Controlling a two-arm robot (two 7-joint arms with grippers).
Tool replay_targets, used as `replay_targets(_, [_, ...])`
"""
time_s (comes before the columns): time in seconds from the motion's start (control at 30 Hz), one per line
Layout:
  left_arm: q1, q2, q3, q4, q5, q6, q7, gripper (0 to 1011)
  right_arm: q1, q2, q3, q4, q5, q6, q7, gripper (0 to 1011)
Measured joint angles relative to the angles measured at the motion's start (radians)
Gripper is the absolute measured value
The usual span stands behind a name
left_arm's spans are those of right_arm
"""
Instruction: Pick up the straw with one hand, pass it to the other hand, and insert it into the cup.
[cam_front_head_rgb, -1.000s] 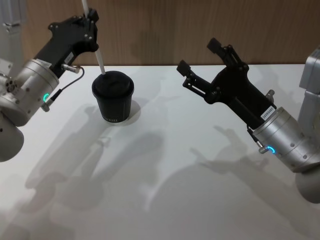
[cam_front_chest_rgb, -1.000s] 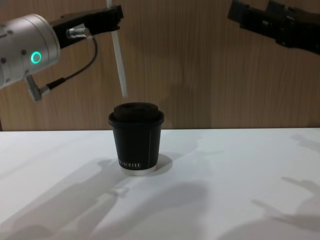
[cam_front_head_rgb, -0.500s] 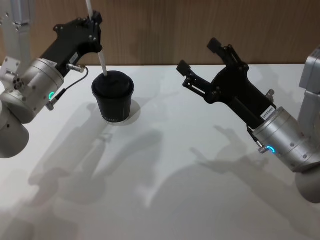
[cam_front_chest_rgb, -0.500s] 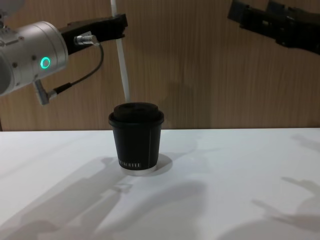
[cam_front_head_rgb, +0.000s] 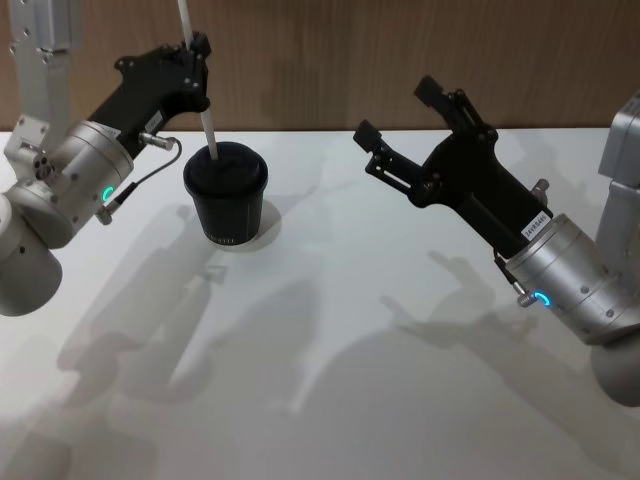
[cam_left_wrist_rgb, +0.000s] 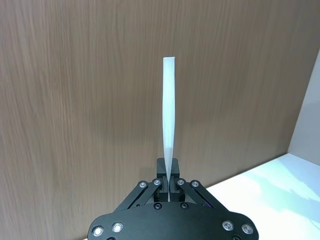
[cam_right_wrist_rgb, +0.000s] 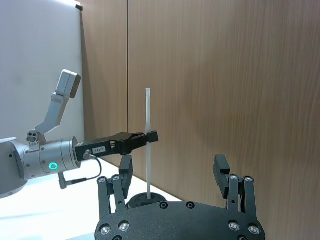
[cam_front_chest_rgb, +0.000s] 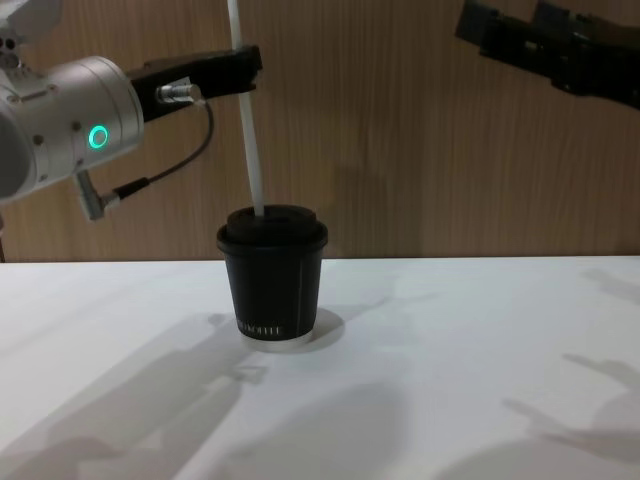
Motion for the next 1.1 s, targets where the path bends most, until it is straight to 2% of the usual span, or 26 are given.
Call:
replay_targets(0.6, [-0.001, -0.032, 0.001, 0.065, -0.012, -0.007, -0.051, 16, 0.000, 0.000, 0.000, 0.000, 0.000, 0.000, 0.000, 1001])
replay_targets(0.67, [0.000, -0.035, 0.001, 0.070, -0.012, -0.010, -0.052, 46, 0.000, 0.000, 0.000, 0.000, 0.000, 0.000, 0.000, 1001])
replay_targets(0.93, [0.006, -0.049, -0.001, 0.091, -0.001, -0.033, -0.052, 273, 0.000, 0.000, 0.000, 0.000, 0.000, 0.000, 0.000, 1001])
replay_targets(0.97, [0.007, -0.050, -0.002, 0.091, 0.000, -0.035, -0.052, 330, 0.000, 0.000, 0.000, 0.000, 0.000, 0.000, 0.000, 1001])
replay_targets(1.1, [0.024, -0.050, -0.007, 0.084, 0.005, -0.051, -0.053, 417, 0.000, 0.000, 0.000, 0.000, 0.000, 0.000, 0.000, 1001])
